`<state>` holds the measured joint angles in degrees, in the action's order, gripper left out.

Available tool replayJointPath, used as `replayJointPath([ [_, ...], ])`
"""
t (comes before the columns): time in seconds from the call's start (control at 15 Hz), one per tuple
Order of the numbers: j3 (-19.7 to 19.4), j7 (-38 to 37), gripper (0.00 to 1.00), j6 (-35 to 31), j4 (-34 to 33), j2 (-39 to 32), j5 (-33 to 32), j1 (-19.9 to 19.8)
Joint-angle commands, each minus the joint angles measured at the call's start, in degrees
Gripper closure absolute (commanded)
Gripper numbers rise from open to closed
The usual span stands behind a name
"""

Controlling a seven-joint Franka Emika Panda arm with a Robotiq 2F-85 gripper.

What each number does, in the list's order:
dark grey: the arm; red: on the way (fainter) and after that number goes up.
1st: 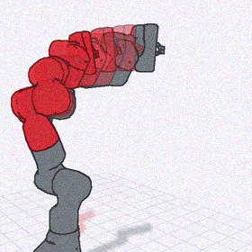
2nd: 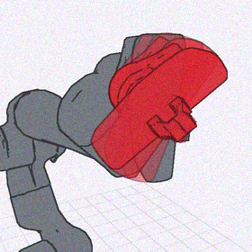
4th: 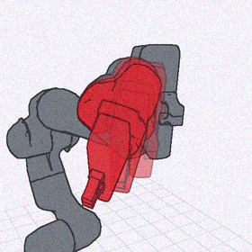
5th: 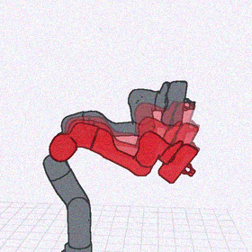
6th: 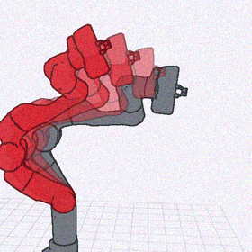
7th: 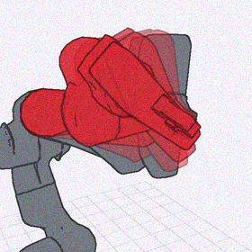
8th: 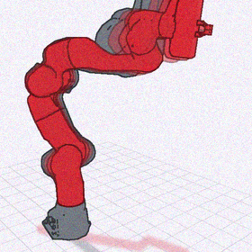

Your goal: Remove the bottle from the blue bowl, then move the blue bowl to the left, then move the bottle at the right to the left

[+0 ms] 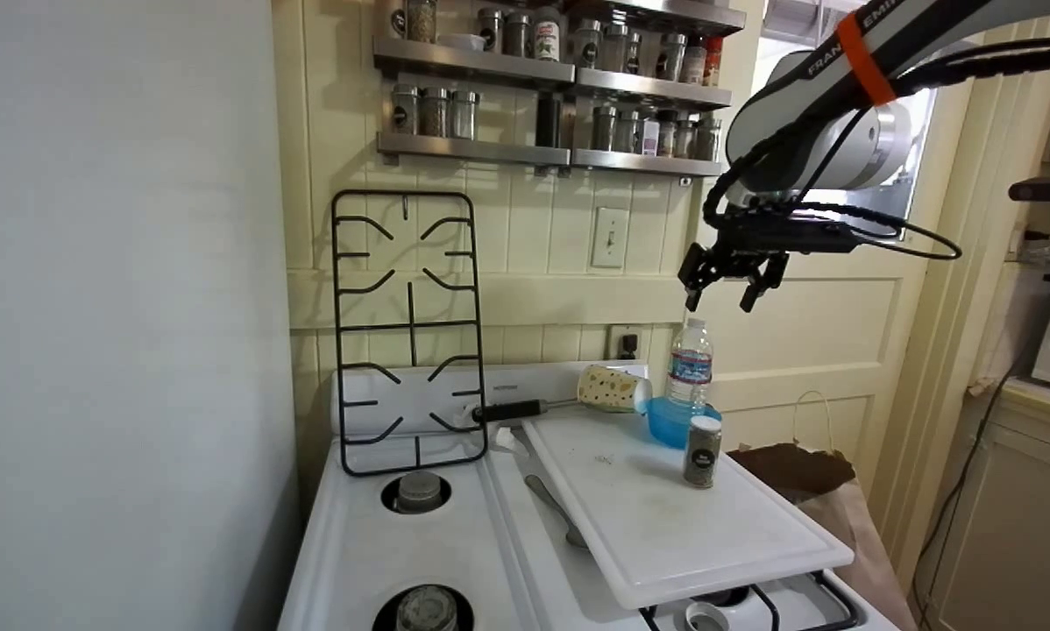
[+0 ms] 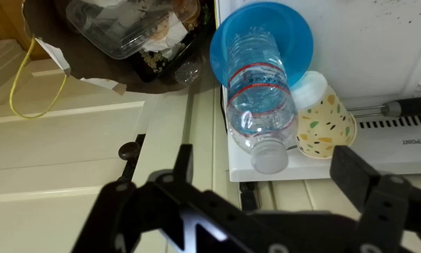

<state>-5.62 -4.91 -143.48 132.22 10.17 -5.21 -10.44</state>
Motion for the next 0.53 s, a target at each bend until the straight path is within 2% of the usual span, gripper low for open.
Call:
replayJointPath([
  [0.0,-0.5,-1.4,0.0,1.3,-3.7,-4.2,0.8,0.7],
  [0.4,-0.6,-1.4,0.0,1.8,-7.3,-7.9,1.8,1.4],
  [0.47,-0.5,-1.3,0.08,1.9,-7.7,-8.3,1.8,1.5],
])
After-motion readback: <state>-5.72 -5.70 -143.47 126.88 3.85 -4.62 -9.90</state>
